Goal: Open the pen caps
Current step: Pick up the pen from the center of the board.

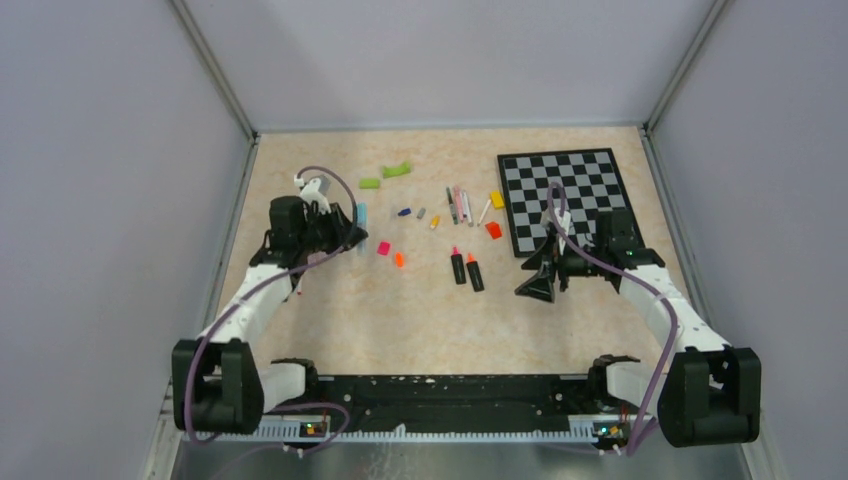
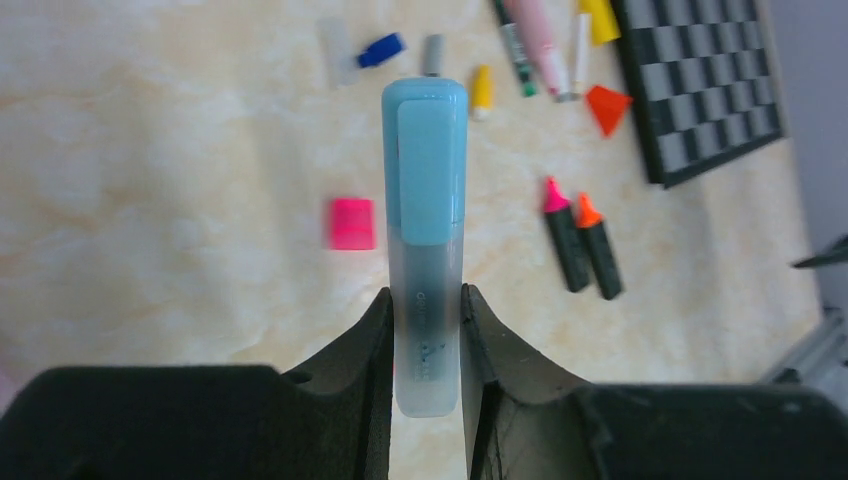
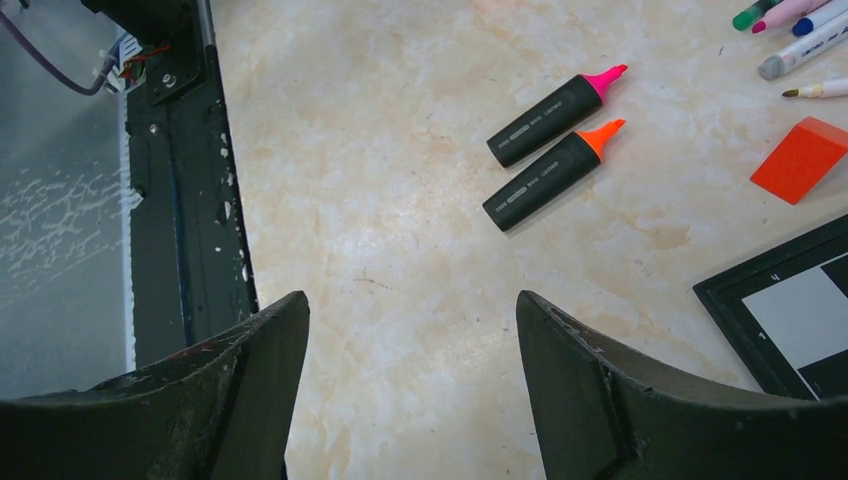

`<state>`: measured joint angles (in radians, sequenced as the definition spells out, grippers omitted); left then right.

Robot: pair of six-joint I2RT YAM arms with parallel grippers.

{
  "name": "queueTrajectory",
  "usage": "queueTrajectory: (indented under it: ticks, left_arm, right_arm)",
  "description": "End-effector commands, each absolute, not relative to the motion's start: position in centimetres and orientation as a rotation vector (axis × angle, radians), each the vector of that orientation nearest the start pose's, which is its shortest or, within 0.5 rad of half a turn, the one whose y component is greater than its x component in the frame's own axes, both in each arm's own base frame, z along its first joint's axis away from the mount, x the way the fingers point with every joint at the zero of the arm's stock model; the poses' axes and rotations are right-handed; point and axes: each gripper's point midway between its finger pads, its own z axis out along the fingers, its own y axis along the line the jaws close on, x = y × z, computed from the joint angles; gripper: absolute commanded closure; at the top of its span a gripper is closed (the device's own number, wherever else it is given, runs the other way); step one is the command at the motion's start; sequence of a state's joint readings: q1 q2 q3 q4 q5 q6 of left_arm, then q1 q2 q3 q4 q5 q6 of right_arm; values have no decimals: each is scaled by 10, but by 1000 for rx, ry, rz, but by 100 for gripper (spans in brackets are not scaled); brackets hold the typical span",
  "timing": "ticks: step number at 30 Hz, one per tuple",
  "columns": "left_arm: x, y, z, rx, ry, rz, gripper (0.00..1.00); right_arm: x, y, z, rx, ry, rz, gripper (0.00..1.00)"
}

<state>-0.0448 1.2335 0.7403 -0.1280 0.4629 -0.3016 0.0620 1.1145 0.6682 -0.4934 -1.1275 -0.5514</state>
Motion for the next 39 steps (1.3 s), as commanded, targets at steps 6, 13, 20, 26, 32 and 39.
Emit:
queueTrajectory:
  ticks: [6,13,20,26,32,39]
  left_arm:
    - [283,-192,232,38,1759,-1174,100]
    - [264,-246,271,-87,1608,-1250,100]
    - [265,-306,276,-178,1670,-1264,100]
    - [268,-343,268,-325,1737,-1212,100]
    - [265,-371,257,-364,1795,-1146,100]
    - [259,-382,254,-379,1806,-1144,100]
  right_arm:
    - [204,168,189,-1199,1705,1085,27]
    - [201,201,228,-1234,1650,1065,27]
    - [217,211,240,-1160,1696,1062,27]
    - [221,215,234,-1116,1731,1066,27]
    - [229,219,224,-1021,1800,1090,28]
    - [233,225,215,-906,1833,1169,35]
